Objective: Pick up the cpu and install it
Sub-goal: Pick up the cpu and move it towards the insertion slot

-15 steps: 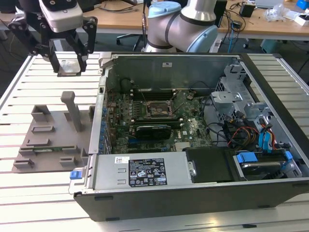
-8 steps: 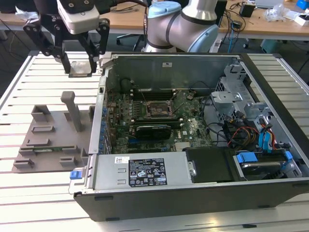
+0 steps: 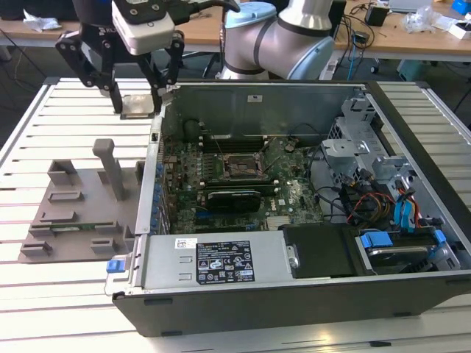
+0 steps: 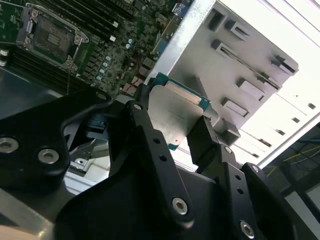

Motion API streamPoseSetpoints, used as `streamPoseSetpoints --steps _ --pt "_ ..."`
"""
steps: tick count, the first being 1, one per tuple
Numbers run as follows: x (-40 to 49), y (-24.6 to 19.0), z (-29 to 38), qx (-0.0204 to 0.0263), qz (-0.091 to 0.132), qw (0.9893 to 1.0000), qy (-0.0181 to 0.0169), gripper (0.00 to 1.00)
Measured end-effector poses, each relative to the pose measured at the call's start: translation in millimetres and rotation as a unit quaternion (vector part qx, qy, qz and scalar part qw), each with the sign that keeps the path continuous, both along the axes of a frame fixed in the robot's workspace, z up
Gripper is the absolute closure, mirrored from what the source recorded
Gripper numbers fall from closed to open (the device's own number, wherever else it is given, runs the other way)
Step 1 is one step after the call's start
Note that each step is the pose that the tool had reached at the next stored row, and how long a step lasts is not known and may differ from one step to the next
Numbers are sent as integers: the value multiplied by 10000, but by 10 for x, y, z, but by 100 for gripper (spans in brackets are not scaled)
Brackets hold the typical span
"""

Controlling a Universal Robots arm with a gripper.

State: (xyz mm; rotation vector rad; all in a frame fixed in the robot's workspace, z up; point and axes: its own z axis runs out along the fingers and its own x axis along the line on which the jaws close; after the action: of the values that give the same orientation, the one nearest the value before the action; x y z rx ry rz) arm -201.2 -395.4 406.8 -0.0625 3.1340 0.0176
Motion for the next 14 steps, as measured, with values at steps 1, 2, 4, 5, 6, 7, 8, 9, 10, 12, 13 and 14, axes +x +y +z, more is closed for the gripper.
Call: streamPoseSetpoints --steps 1,2,4,5,6,7,8,9,10,12,13,14 --pt "39 1 -8 0 1 10000 0 45" --pt "63 3 -13 -1 0 10000 0 45" --pt "135 11 -36 -2 0 10000 2 45" --pt "159 15 -47 -1 -1 10000 4 45" --pt "190 21 -61 -2 0 10000 7 45" --pt "224 27 -78 -2 0 10000 10 45" --pt "245 32 -89 -3 0 10000 13 45" --pt "274 40 -108 -2 0 10000 13 45" --pt "289 44 -121 -2 0 10000 13 45" --pt "332 58 -150 -2 0 10000 16 45" --pt "349 65 -159 -2 0 10000 17 45" --pt "387 77 -178 -2 0 10000 18 45"
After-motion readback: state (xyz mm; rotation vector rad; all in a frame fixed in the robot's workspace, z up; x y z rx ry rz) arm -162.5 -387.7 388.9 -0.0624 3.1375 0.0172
